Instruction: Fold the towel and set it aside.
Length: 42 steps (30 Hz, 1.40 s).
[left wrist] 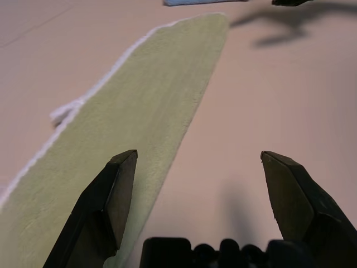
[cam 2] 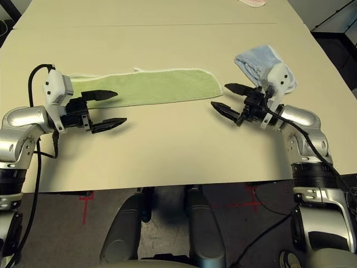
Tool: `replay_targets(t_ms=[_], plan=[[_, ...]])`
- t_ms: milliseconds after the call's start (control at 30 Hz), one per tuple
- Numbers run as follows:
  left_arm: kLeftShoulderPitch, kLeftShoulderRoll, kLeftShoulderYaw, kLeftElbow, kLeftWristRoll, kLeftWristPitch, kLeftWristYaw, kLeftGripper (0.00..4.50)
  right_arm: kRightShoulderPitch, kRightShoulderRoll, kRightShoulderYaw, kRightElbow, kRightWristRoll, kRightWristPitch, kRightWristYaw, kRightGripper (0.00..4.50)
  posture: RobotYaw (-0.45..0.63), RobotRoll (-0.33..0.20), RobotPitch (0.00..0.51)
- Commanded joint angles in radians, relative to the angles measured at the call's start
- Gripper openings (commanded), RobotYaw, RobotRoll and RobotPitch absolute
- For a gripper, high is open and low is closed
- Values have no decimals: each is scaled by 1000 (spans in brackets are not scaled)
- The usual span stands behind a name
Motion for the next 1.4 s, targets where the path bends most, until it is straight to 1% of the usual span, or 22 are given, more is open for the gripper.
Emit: replay_targets(t_ms=[33, 200, 333, 367, 433, 533, 833, 1033, 1200, 1400], plan=[[57, 2, 50, -66, -30, 50, 51, 4483, 48, 80, -78, -110, 119, 157, -169, 4483, 1, 0, 244], [130, 20, 74, -145, -47, 82, 68, 4483, 88, 159, -150, -212, 238, 348, -376, 4483, 3, 0, 245], [131, 24, 76, -163, -52, 101, 77, 4483, 87, 205, -224, -238, 359, 487, -519, 4483, 3, 0, 245], [125, 23, 75, -163, -53, 106, 78, 4483, 85, 205, -233, -237, 372, 507, -545, 4483, 3, 0, 245], [112, 21, 70, -160, -53, 112, 79, 4483, 78, 197, -238, -228, 373, 525, -582, 4483, 7, 0, 248], [93, 17, 65, -150, -52, 115, 78, 4483, 58, 175, -217, -205, 353, 535, -596, 4483, 3, 0, 248], [81, 10, 56, -149, -48, 118, 80, 4483, -23, 181, -163, -119, 322, 518, -596, 4483, 9, 0, 249], [90, 18, 61, -159, -51, 126, 76, 4483, -28, 158, -145, -81, 286, 510, -588, 4483, 20, 0, 251], [91, 12, 58, -172, -50, 131, 84, 4483, -28, 130, -146, -69, 289, 542, -578, 4483, 25, 0, 251], [101, 1, 55, -185, -50, 131, 98, 4483, -45, 139, -128, -58, 288, 593, -592, 4483, 29, 0, 248]])
